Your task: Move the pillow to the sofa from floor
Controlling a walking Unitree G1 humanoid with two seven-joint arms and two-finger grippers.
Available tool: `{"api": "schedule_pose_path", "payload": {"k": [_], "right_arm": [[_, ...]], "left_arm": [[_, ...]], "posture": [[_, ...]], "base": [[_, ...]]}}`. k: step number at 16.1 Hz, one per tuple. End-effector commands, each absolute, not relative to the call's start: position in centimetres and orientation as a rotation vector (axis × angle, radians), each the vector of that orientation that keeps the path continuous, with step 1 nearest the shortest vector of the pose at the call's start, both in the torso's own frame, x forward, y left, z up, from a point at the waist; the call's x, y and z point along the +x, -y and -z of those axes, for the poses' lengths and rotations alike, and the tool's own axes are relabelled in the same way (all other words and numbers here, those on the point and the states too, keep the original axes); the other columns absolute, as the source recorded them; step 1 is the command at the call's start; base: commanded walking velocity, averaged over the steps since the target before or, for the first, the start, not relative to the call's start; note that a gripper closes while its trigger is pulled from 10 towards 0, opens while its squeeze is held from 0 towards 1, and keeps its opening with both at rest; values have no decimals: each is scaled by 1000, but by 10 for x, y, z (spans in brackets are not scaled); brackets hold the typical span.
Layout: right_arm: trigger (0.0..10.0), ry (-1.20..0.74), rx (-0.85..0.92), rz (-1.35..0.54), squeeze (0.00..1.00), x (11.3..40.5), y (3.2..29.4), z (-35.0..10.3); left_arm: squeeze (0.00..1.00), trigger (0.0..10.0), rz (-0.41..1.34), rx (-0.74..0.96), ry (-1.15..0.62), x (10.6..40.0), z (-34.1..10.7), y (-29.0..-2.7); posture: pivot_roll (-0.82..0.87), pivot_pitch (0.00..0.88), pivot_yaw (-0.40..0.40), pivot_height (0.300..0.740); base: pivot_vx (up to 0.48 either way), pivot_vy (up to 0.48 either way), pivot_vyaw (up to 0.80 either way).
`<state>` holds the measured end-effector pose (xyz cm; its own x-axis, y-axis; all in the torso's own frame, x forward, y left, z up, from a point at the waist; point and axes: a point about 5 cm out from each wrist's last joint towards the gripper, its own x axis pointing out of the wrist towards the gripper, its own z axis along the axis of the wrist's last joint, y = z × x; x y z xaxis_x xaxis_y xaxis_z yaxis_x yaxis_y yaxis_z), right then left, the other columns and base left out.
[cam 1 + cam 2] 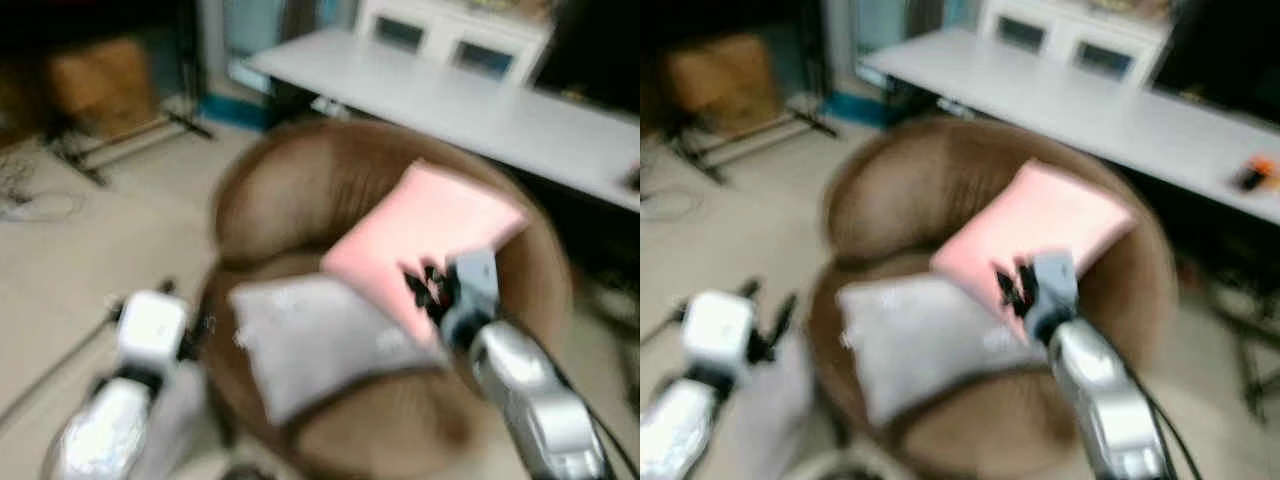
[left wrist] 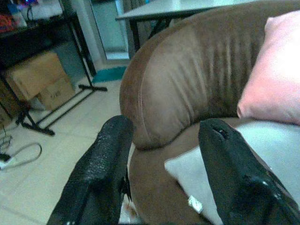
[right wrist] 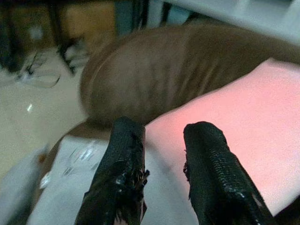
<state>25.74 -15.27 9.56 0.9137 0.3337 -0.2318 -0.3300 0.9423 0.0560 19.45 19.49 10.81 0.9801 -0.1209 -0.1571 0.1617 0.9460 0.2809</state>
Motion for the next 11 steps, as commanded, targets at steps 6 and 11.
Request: {"api": "schedule_pose_path", "payload": {"k": [6, 11], "right_arm": [[10000, -261, 58, -233, 0, 259, 159, -94], [10000, -300, 147, -23, 0, 256, 169, -77]], "left_arm": [[0, 10000, 141, 334, -106, 202, -114, -198], [0, 10000, 88, 333, -79, 212, -112, -203]], "posture": [[67, 0, -110, 740], [55, 0, -95, 740]], "base": [[0, 368, 191], [0, 366, 0]]}}
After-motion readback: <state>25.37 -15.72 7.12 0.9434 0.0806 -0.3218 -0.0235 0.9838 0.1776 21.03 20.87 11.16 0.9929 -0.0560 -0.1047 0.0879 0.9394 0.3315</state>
